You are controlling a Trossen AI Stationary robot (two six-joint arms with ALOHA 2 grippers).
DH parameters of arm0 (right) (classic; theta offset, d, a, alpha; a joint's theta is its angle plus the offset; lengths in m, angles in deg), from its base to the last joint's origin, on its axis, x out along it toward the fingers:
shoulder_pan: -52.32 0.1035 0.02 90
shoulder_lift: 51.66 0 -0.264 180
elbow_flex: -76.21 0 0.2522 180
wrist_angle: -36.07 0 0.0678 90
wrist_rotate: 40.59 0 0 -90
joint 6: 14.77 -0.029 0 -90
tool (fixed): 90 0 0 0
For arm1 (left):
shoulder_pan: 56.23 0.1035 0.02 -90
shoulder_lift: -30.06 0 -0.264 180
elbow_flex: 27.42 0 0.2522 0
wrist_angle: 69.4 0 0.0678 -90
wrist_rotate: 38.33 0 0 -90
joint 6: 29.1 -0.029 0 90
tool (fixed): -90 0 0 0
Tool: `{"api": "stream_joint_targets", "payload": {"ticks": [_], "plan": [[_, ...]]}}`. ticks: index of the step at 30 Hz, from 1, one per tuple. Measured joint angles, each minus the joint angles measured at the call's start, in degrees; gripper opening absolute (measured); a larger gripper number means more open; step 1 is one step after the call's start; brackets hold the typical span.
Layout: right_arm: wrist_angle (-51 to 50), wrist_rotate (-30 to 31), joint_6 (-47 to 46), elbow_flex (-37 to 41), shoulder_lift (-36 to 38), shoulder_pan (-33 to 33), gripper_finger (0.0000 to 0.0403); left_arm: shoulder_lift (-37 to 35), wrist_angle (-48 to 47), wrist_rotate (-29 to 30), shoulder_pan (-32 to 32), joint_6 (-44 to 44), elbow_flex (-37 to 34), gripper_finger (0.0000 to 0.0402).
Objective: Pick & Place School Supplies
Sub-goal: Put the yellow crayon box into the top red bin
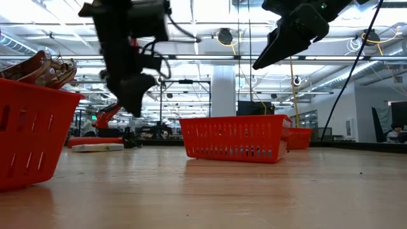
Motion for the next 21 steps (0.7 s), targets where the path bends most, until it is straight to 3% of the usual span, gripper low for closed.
{"api": "stream_joint_targets", "payload": {"ticks": [8, 21], "plan": [[-0.3, -0.2, -0.4, 0.0, 0.0, 0.0, 0.0247, -1.7, 3.9, -7.3, 0.6, 10.3, -8.5, 0.0251], [-1.2, -1.7, -1.2, 0.0, 0.0, 0.1, 0.0247, -1.7, -2.1, -7.6, -1.6, 19.1, -9.3, 0.0253]]}}
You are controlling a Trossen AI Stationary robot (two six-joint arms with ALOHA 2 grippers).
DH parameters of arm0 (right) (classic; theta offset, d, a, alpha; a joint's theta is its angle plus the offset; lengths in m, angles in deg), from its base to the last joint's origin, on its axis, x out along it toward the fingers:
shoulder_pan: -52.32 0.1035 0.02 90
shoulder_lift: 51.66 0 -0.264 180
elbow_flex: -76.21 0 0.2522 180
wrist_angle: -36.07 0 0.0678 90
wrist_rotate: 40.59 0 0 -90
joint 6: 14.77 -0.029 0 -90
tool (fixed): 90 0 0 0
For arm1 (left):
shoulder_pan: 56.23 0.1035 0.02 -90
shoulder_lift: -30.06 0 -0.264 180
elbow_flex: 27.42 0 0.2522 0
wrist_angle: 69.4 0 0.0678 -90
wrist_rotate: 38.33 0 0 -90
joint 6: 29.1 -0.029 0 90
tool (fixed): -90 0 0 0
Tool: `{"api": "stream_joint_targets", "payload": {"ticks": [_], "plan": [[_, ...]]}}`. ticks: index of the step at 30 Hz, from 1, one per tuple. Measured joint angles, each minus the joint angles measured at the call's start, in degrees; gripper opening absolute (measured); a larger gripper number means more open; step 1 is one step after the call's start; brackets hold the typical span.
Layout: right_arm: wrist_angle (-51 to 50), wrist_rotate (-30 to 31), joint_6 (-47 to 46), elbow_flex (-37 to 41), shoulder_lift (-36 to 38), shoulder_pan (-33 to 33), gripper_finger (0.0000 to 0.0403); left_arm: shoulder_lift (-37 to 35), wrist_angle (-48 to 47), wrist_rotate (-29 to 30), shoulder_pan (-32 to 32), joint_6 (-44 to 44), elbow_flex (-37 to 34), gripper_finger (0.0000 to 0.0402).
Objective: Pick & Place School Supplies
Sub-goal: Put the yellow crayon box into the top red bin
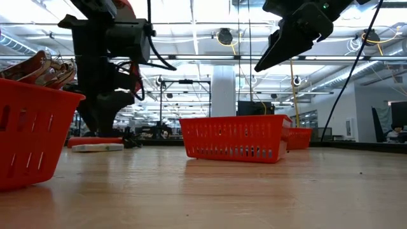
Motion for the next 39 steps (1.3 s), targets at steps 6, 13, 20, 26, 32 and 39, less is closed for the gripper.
{"api": "stream_joint_targets", "payload": {"ticks": [6, 13, 20, 26, 32, 39], "plan": [[-0.2, 0.0, 0.1, 0.0, 0.0, 0.0, 0.0247, 0.0, 4.8, -1.1, 1.4, -1.7, -1.5, 0.0253], [-0.3, 0.0, 0.1, 0.0, 0.0, 0.0, 0.0247, 0.0, 8.3, -2.9, 3.9, -1.5, -6.8, 0.0253], [-0.3, 0.0, 0.1, 0.0, 0.0, 0.0, 0.0247, -0.2, 15.4, -3.3, 4.8, -4.1, -9.0, 0.0253], [-0.3, 0.0, -0.2, 0.0, 0.0, 0.0, 0.0247, 0.4, 19.5, -6.0, 5.5, -5.7, -9.3, 0.0253], [-0.4, 0.0, -0.5, 0.0, 0.0, 0.0, 0.0247, 0.1, 26.0, -7.5, 6.7, -7.2, -13.2, 0.0249], [-0.3, 0.0, -0.4, 0.0, 0.0, 0.0, 0.0247, 0.0, 26.5, -7.2, 6.4, -9.0, -13.3, 0.0164]]}}
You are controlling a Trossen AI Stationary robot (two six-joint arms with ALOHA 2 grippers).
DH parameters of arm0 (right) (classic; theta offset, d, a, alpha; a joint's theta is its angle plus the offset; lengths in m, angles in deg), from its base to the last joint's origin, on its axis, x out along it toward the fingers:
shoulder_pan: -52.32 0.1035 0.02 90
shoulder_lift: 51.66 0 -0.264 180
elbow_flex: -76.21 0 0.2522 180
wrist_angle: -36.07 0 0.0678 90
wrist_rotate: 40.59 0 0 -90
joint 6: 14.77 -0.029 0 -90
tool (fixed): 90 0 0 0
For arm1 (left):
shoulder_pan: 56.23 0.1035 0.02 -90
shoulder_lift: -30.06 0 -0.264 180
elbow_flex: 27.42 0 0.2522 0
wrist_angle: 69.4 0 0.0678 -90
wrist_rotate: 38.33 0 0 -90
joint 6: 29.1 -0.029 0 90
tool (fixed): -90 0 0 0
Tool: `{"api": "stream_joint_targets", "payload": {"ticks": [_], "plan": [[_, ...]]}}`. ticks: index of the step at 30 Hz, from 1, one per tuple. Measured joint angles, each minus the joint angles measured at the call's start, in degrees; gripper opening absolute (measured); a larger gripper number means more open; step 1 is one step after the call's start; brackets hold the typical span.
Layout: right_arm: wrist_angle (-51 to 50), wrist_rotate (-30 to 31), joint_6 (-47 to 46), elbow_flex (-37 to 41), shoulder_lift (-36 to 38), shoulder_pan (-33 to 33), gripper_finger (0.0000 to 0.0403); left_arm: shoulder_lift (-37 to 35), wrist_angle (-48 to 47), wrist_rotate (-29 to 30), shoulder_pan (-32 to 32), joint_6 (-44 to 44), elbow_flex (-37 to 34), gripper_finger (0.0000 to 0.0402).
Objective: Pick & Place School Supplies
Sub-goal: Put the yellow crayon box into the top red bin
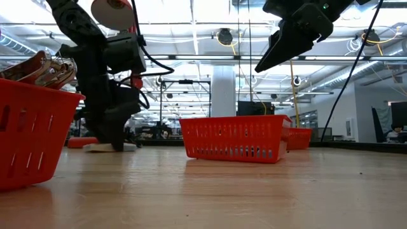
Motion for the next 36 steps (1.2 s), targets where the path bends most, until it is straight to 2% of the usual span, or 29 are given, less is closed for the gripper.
{"api": "stream_joint_targets", "payload": {"ticks": [5, 13, 18, 28, 32, 36], "plan": [[0.1, 0.0, 0.0, 0.0, 0.0, 0.0, 0.0247, -0.2, 0.4, 0.9, -0.6, -2.9, 0.0, 0.0070], [2.2, 0.1, 0.3, 0.1, 0.0, 0.0, 0.0247, -1.3, 1.7, 5.1, -3.0, -7.8, 1.4, 0.0069], [15.0, -2.1, 2.9, 4.1, 0.0, -0.6, 0.0247, -3.0, 5.8, 5.4, -4.2, -14.5, 4.0, 0.0069], [43.1, -14.9, 3.0, 15.4, -0.8, -8.2, 0.0247, -5.8, 17.9, 5.6, -4.5, -28.4, 6.7, 0.0069], [56.2, -18.0, 1.8, 20.6, -0.8, -10.9, 0.0247, -5.9, 26.2, 3.7, -4.5, -33.2, 6.9, 0.0069], [64.3, -19.5, 0.0, 24.5, -0.8, -13.1, 0.0247, -5.9, 32.8, 3.0, -4.3, -36.8, 6.9, 0.0069]]}}
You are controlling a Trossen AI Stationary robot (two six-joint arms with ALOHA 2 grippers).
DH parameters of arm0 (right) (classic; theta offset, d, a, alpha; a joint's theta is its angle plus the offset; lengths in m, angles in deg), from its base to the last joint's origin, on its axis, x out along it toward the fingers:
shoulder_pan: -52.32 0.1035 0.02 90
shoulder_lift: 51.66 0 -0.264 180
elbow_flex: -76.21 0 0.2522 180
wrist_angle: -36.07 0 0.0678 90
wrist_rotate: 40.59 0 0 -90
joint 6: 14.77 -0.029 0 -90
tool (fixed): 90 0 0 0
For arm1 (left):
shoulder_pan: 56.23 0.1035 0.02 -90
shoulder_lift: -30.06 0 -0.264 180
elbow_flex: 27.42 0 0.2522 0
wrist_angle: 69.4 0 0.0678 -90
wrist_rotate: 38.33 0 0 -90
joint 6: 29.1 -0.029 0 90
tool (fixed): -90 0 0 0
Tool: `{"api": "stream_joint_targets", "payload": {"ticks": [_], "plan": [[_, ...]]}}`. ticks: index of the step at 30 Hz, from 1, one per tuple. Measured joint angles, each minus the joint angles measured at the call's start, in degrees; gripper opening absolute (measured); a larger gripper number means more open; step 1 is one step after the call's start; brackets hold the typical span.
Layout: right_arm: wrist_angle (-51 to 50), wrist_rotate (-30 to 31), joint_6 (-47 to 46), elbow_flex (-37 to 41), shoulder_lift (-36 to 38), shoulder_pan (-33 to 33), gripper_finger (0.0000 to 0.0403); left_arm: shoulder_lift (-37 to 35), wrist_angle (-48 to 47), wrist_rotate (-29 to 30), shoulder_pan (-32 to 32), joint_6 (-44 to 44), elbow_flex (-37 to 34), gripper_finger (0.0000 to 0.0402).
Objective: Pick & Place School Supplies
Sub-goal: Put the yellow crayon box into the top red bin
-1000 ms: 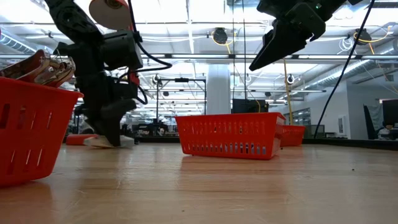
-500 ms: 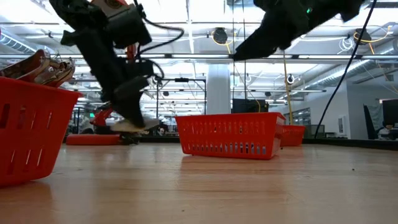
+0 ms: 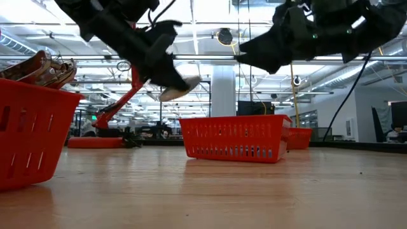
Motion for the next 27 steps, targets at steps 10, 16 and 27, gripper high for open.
{"api": "stream_joint_targets", "payload": {"ticks": [10, 16, 27], "plan": [[10.8, -2.7, -2.1, 3.3, -1.8, -2.4, 0.0247, 0.0, 18.5, -7.2, 0.1, -7.9, 0.1, 0.0069], [19.4, -4.6, -2.7, 3.3, -7.4, -4.1, 0.0247, 1.1, 25.8, -10.5, 0.1, -10.2, 0.1, 0.0069], [29.7, -9.9, -4.0, 1.0, -13.9, -5.8, 0.0247, 6.7, 36.1, -13.7, 0.6, -11.0, 0.1, 0.0069]]}}
